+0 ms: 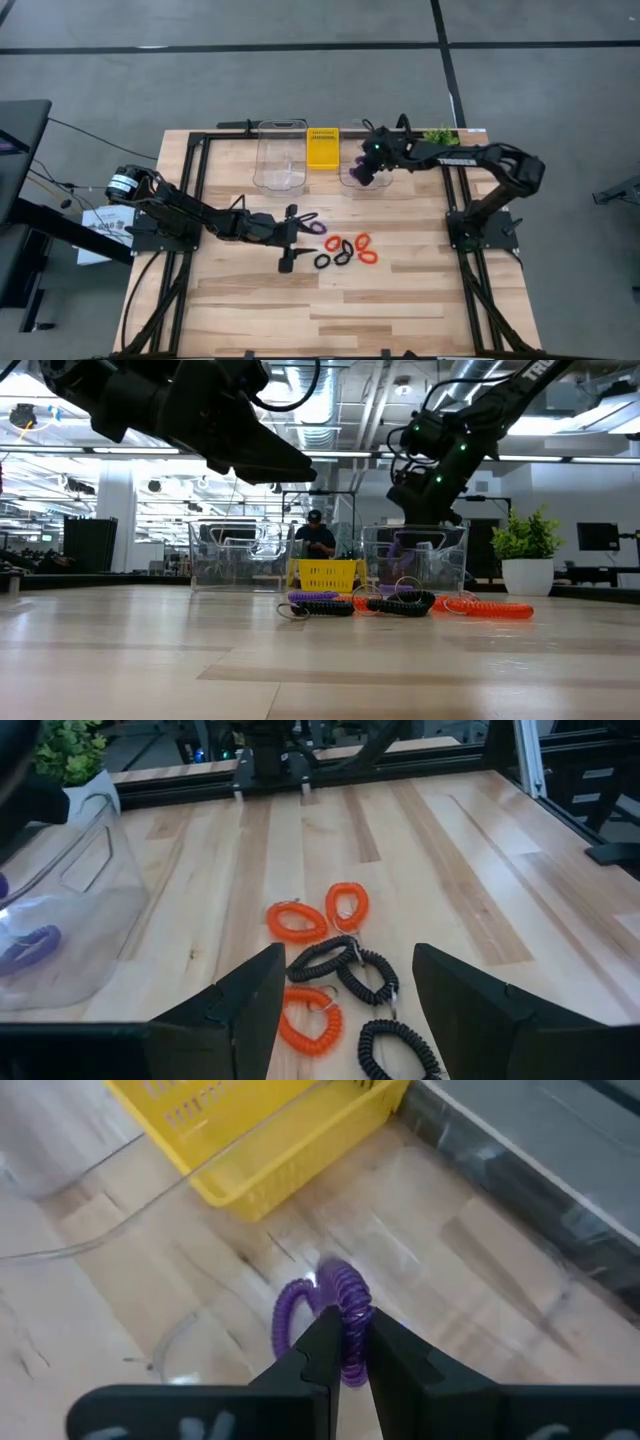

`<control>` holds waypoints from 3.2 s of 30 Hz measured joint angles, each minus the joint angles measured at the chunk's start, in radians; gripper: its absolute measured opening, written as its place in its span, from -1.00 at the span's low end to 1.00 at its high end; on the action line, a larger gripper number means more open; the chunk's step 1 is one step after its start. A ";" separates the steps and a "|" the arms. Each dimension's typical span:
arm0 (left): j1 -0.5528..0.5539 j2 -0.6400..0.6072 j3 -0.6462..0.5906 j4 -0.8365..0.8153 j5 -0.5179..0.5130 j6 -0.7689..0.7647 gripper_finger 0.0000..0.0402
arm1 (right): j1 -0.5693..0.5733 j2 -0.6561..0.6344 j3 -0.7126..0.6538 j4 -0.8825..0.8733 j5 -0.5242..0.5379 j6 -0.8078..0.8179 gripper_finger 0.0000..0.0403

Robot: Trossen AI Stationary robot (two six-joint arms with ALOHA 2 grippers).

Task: Sort spring keychains
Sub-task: Put the bottom violet spring keychain into the right transparent bin, then put the violet spring keychain into the right transparent bin

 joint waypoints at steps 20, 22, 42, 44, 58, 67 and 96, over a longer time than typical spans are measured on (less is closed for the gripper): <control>0.000 0.000 0.000 -0.002 0.000 -0.003 0.09 | 0.000 0.019 0.000 0.019 0.001 0.000 -0.58; 0.000 0.000 0.000 -0.003 0.000 -0.003 0.09 | 0.000 0.019 0.000 0.019 0.004 0.000 -0.53; 0.044 0.041 -0.002 -0.142 0.000 -0.003 0.09 | 0.100 -0.238 0.000 0.020 0.007 -0.027 -0.51; 0.054 0.069 -0.003 -0.143 0.000 -0.003 0.09 | 0.139 -0.283 0.000 0.016 0.007 -0.029 -0.52; 0.163 0.229 -0.003 -0.086 -0.001 0.007 0.09 | 0.498 -0.427 0.000 0.015 0.178 -0.065 -0.52; 0.153 0.248 -0.003 -0.034 -0.001 0.052 0.09 | 0.639 -0.405 -0.001 0.016 0.295 -0.065 -0.52; 0.153 0.271 -0.002 -0.003 0.037 0.093 -0.05 | 0.668 -0.372 0.000 0.019 0.300 -0.061 -0.52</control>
